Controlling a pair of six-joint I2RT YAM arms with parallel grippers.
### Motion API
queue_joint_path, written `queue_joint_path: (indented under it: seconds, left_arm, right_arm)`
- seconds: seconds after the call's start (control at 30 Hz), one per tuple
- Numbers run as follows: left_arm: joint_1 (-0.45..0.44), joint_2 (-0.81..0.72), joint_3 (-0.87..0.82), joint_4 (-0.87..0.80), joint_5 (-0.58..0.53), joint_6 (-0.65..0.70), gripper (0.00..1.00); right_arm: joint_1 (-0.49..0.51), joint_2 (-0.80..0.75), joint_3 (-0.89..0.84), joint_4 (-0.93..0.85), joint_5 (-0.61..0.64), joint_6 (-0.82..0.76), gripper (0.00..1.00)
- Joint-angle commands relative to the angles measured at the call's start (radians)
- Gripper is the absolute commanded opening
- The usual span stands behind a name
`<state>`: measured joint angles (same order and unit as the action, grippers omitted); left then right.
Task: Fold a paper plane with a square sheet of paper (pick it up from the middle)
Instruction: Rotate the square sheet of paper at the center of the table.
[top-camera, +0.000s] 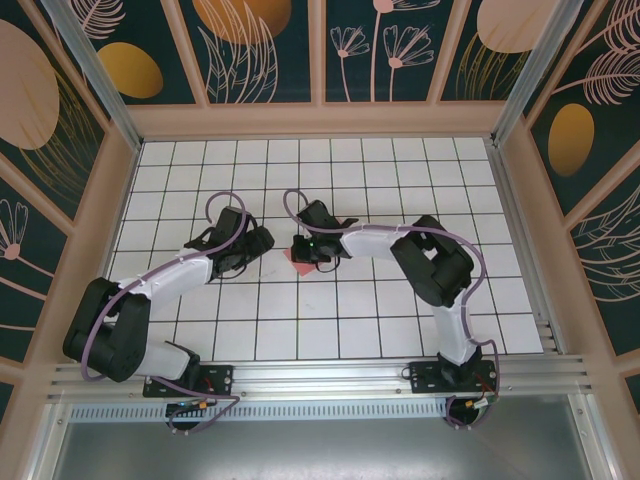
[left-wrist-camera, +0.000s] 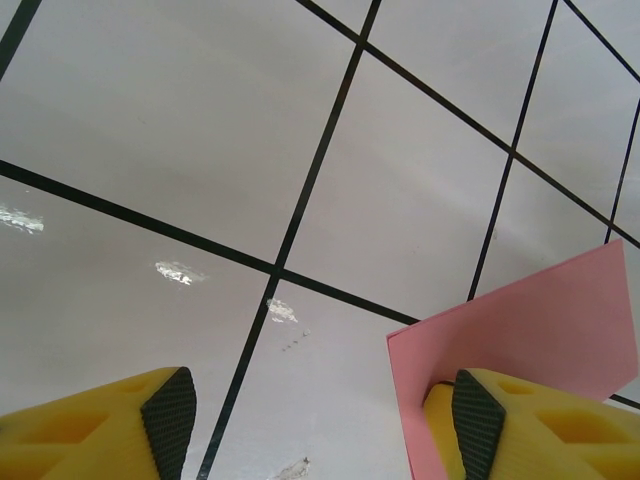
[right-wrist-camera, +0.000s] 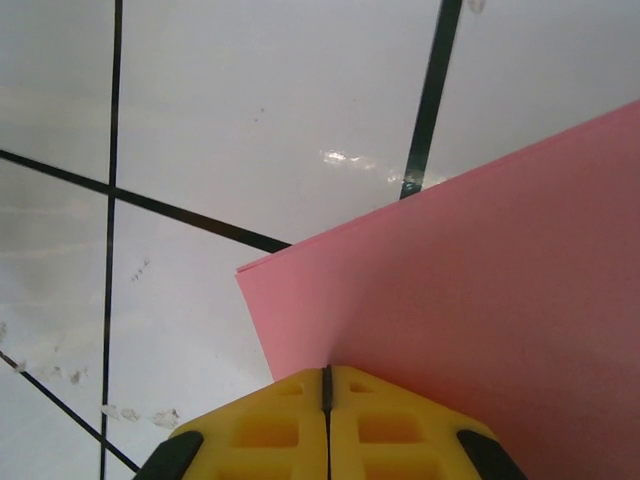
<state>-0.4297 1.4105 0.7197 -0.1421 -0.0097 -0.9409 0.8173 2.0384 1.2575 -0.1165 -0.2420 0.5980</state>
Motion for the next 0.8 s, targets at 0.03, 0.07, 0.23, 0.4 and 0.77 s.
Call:
queue_joint_path:
  seconds: [0.03,0.07,0.23,0.4,0.77]
  left_arm:
    - [0.006,-0.005,-0.020,0.008,0.007,-0.008,0.72]
    - [0.006,-0.006,-0.022,0.013,0.017,-0.003,0.72]
    - [0.006,-0.001,-0.036,0.060,0.079,0.007,0.74]
    - [0.005,0.015,-0.037,0.109,0.164,0.010,0.75]
    - [-0.023,0.058,-0.034,0.176,0.269,0.016,0.77]
  right_arm:
    - [0.000,-0.045,-0.103,-0.194,-0.010,-0.178,0.05]
    - [-0.007,-0.070,-0.135,-0.219,-0.002,-0.222,0.05]
    - [-0.093,-0.212,-0.213,-0.239,0.035,-0.257,0.10]
    - [-0.124,-0.325,-0.228,-0.170,0.145,-0.084,0.34]
    - [-0.132,-0.191,-0.101,-0.228,0.321,0.052,0.50]
